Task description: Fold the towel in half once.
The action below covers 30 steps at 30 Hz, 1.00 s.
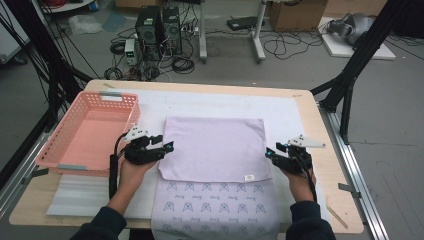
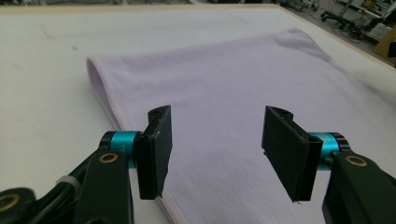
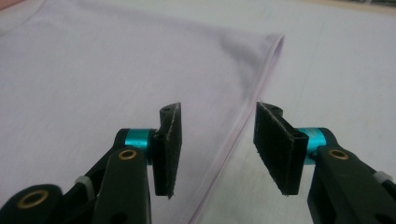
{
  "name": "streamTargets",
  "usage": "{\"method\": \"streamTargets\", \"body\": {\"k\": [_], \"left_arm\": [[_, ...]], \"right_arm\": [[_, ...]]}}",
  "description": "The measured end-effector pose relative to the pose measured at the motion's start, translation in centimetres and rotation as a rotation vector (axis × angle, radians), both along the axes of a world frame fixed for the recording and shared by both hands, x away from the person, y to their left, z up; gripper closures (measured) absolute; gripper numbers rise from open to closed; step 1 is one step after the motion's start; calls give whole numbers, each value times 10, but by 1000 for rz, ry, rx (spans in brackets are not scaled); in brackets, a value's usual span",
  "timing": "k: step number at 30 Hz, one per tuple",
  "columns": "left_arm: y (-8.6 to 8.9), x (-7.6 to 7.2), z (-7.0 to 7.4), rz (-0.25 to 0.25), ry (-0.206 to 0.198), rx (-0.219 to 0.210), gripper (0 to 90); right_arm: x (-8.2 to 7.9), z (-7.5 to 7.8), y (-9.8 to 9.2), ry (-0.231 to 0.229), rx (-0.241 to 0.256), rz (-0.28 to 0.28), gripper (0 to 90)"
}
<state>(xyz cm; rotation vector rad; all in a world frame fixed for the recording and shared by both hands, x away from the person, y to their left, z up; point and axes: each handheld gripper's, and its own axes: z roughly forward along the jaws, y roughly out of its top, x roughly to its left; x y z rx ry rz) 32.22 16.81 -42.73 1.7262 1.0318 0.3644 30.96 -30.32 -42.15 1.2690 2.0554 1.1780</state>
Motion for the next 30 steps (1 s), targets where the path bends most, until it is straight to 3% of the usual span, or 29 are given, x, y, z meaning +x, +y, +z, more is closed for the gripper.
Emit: {"method": "streamTargets", "body": {"k": [3,6,13,15,18,25,30], "left_arm": [[2,-20,-7,-4,15,9,426],[2,-36,-12,0,27,46,438],[-1,-58,-20,8,81,71,556],[-2,-61,-23,12,81,76,556],[-4,-62,-24,18,86,94,587],[-12,-62,-25,24,101,168,832],[-11,-64,-24,35,85,173,822]], "right_arm": [[-23,-10,-1,9,-30,11,511],[-40,-15,-3,18,-23,8,512],[-59,-19,2,27,-10,8,538],[-64,-20,7,26,-17,37,538],[-66,-24,14,26,-76,70,536],[-62,-30,21,65,-117,80,689],[-62,-30,21,61,-124,79,760]]}}
